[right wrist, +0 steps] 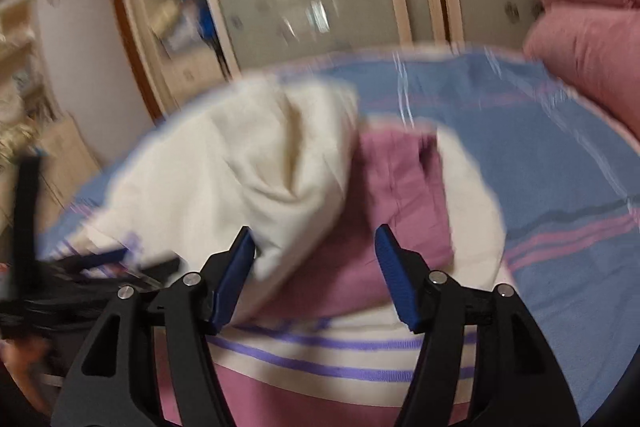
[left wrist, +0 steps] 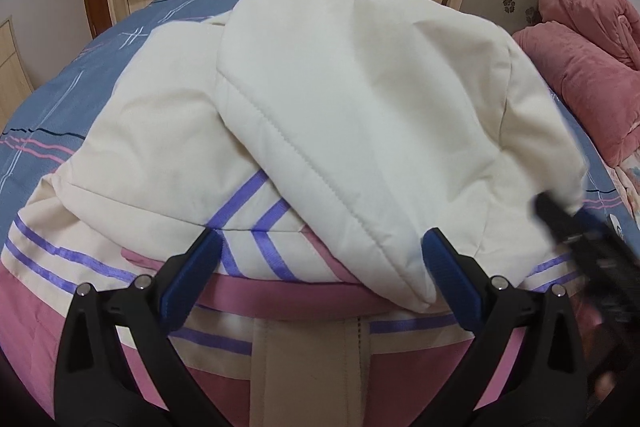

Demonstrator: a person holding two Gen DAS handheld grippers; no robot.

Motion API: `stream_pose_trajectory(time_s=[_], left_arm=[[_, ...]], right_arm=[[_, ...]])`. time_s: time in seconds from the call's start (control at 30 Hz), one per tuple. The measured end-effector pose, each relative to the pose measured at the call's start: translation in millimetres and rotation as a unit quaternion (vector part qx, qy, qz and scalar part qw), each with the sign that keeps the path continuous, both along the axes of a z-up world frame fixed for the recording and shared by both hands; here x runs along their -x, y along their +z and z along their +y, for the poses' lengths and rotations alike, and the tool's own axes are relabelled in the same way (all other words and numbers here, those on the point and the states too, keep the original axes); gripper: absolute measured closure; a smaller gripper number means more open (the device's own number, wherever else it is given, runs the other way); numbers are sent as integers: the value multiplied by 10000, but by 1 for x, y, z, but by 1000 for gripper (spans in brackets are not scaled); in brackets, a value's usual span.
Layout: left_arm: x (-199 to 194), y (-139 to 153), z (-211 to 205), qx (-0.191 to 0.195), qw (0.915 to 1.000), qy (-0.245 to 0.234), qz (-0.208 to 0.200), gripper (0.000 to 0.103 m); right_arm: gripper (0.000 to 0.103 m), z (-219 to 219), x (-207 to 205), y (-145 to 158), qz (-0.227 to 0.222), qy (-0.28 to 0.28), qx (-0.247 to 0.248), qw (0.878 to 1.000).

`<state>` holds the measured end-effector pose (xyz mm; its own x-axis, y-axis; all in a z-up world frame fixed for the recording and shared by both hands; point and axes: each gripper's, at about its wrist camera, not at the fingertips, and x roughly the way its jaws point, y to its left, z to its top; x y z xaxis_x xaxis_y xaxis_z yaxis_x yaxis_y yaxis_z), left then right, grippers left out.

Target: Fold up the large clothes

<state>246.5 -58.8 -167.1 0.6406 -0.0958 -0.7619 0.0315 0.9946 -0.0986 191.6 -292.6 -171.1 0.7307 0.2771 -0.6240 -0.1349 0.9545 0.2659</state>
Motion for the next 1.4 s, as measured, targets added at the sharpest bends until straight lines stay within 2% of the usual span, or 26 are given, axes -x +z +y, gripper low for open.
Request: stream_pose_trajectory(time_s=[0.1,0.2,0.27,0.37,0.5,0.57,0.6,0.63,0.7,0.87,1.0,1.1,1.17,1.23,1.27,1.33,1.4], left_arm=[[2,-1,-2,-70,10000,41,-33,2],[11,11,1,190,9995,111,-239,2],[15,15,-1,227,9992,69,-333,2],[9,4,-6,31,9999,16,-135,2],[6,-6,1,157,9998,32,-90,2],[5,-8,2,172,9998,6,-87,2],[5,-8,2,157,9998,-2,-91,2],[5,-9,1,139,9999,-6,-95,2],[4,-11,0,57,9999,-15,-85,2],[5,-13,2,15,9999,-30,-141,2],[11,-8,4,126,9998,5,-171,2],[36,18,21,496,9982,-69,-343,2],[60,40,42,192,9978,-43,-632,2],[86,52,74,-334,9959,259,-801,2],[96,54,89,-469,9948,416,-805,2],[119,52,129,-598,9923,791,-743,2],[145,43,178,-558,9891,1230,-588,2]], right_arm=[[39,-3,-3,-3,103,27,-66,9999],[39,-1,-4,-5,139,12,46,9999],[38,1,-3,-5,135,31,99,9999],[37,1,-2,-3,89,69,64,9999],[37,-7,18,18,-556,97,-381,9977],[37,-4,18,21,-646,71,-213,9977],[37,1,11,13,-386,7,91,9992],[37,3,6,6,-204,-2,167,9997],[37,1,-3,-6,87,15,25,10000],[35,-1,-4,-6,124,52,-38,9999],[27,6,-3,-8,51,130,99,9999],[26,7,-3,-8,-11,148,65,9999],[24,4,-3,-8,-23,169,-30,9998],[23,3,-1,-8,-41,183,-93,9998],[23,3,1,-8,-63,191,-112,9997],[21,1,7,-6,-178,196,-186,9995],[18,-2,15,-5,-287,197,-272,9990]])
